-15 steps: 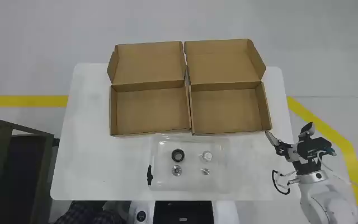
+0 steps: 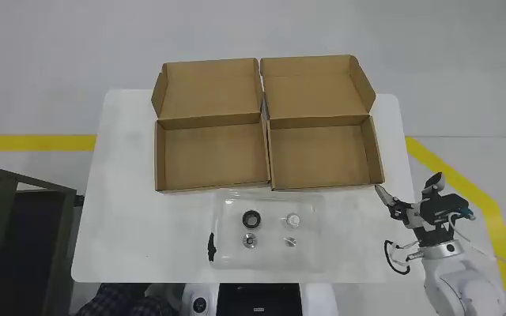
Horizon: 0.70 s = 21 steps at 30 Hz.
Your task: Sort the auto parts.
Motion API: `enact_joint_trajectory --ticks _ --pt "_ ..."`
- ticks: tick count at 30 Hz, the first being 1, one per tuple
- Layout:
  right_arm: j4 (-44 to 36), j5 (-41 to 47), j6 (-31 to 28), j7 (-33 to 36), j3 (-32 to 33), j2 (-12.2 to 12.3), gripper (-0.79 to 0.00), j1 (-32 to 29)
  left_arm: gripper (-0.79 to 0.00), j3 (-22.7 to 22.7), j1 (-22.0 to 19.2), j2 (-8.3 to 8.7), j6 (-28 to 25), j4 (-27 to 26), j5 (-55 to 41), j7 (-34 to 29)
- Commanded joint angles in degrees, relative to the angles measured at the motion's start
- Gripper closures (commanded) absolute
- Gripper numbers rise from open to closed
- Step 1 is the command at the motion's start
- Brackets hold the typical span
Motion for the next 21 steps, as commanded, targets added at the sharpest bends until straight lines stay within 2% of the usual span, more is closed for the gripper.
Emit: enact_joint_trajectory --ticks 1,12,21 --pt "0.0 0.0 0.0 0.0 0.0 0.0 -0.784 0.0 -0.785 0.0 0.0 0.00 0.0 0.0 0.0 0.0" --pt "0.0 0.3 -0.3 0.3 -0.4 0.0 -0.785 0.4 -0.785 0.0 0.0 0.00 0.0 0.0 0.0 0.0" --pt "-0.6 -1.8 -5.6 6.0 -5.5 0.2 -0.785 3.1 -0.785 0.0 0.0 0.00 0.0 0.0 0.0 0.0"
